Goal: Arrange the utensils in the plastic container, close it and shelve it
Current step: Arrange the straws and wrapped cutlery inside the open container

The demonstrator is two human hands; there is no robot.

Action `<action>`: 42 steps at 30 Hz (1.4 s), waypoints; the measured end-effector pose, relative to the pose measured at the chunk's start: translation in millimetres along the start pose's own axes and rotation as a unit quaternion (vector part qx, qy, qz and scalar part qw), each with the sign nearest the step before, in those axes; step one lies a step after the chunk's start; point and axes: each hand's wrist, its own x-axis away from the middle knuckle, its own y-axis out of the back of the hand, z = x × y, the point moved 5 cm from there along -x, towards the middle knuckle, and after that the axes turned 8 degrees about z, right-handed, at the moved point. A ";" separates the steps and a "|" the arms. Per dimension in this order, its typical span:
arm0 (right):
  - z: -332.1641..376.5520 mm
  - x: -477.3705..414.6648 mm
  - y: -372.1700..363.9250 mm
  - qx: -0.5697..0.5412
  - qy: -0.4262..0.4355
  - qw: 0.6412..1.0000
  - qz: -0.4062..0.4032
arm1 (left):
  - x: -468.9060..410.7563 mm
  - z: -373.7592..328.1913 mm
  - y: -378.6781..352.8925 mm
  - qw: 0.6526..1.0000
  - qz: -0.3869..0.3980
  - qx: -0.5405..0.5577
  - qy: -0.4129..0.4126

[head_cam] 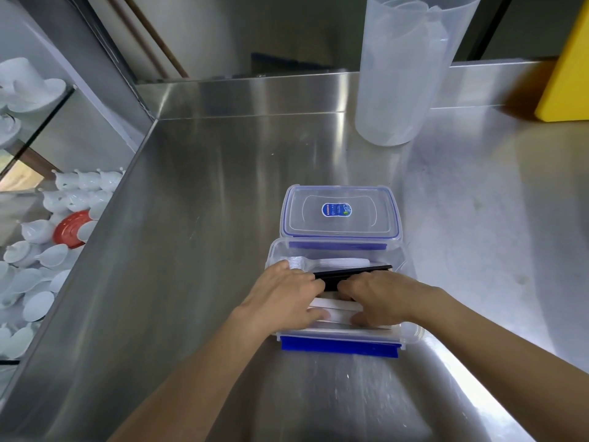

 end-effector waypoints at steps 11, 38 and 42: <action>-1.5 1.5 1.9 -0.029 0.005 0.999 0.020 | 0.3 1.3 0.1 0.999 0.031 0.008 -0.003; 0.4 16.5 -1.6 -0.004 -0.004 0.996 0.093 | 1.2 -2.6 -2.1 0.963 0.227 0.142 0.013; 2.3 16.7 -4.4 0.000 0.002 0.995 0.096 | 1.7 -7.5 -7.3 0.953 0.256 0.160 0.023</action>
